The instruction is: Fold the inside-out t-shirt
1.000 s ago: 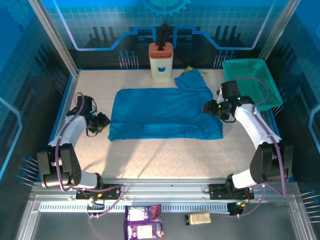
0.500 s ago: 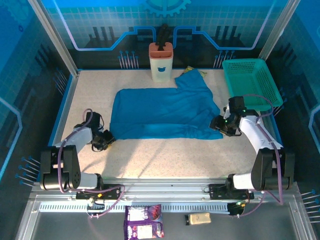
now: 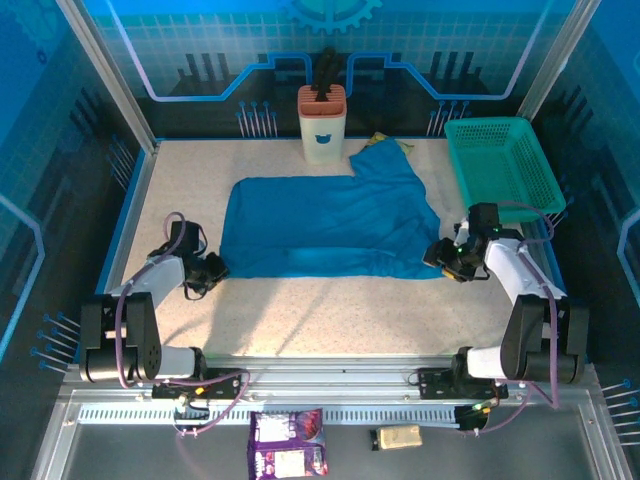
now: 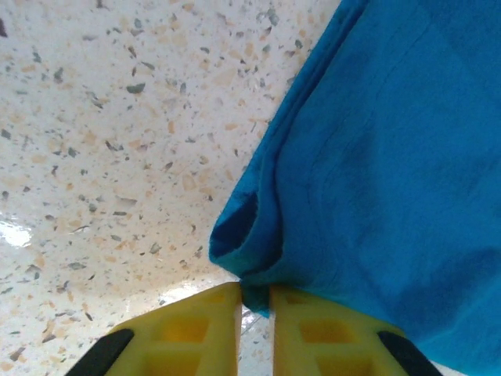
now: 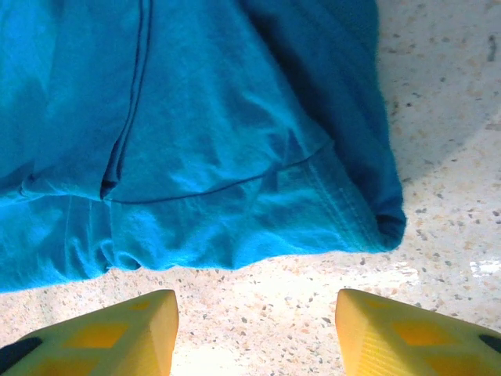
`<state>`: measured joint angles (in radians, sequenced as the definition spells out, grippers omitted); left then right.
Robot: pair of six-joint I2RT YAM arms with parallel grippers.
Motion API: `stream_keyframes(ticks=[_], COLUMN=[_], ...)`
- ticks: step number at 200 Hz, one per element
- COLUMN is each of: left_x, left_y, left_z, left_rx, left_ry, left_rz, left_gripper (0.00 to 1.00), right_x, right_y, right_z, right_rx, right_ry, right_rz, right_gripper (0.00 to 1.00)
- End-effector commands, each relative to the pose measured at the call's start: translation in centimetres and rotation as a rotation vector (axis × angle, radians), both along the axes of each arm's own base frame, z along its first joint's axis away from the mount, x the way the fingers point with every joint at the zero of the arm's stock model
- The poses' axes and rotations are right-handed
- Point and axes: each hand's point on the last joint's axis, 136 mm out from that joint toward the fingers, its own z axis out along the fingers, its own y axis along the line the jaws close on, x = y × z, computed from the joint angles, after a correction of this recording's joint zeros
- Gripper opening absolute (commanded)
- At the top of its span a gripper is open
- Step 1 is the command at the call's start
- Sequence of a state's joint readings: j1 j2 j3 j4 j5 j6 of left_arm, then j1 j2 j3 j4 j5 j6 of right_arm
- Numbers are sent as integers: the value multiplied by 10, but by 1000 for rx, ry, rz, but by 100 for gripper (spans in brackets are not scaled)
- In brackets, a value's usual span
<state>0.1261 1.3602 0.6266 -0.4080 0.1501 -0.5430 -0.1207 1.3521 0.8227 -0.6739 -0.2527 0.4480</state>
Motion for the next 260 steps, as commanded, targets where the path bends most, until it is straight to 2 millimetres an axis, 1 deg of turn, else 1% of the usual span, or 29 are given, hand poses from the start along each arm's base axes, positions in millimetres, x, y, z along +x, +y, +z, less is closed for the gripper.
stream_keyframes(ticks=[1,23,44,74,90,104,116,124,142,162,177,199,215,229,251,257,260], left_x=[3,3,4,5,7,7,8,9,10,11,12,10,10,7,-5,-8,-9], left_y=[-2,-2,-2,-1,1,3,6,8,14,24,31,39,36,28,15,13,13], left_z=[0,4,8,13,17,22,27,30,36,43,47,44,41,35,27,28,28], left_rx=[-1,1,4,10,19,33,48,60,97,144,172,177,153,108,40,29,27], left_ry=[-19,-29,-44,-51,-62,-72,-83,-92,-90,-70,-55,-25,-7,11,36,37,37], left_rz=[-17,-16,-15,-13,-14,-8,-4,2,4,11,14,30,21,12,12,18,22], left_gripper=[13,8,6,3,2,2,1,1,1,2,2,3,3,4,9,13,16], right_x=[-1,-6,-5,7,14,18,20,19,12,3,-2,-7,-7,-9,-10,-10,-10], right_y=[0,-4,-1,16,21,21,14,5,-17,-35,-40,-38,-33,-28,-19,-17,-16], right_z=[-2,-9,-14,-14,-19,-26,-35,-43,-59,-68,-72,-78,-78,-74,-51,-43,-39], right_rx=[56,46,74,196,255,289,284,260,220,208,232,256,283,286,256,239,231], right_ry=[-2,22,22,-23,-31,-24,-5,22,90,125,131,156,161,156,113,96,88], right_rz=[-28,-46,-49,-35,-44,-68,-113,-166,-289,-392,-429,-431,-416,-393,-330,-312,-303], right_gripper=[55,55,55,56,56,57,58,58,58,58,58,57,57,56,57,57,57])
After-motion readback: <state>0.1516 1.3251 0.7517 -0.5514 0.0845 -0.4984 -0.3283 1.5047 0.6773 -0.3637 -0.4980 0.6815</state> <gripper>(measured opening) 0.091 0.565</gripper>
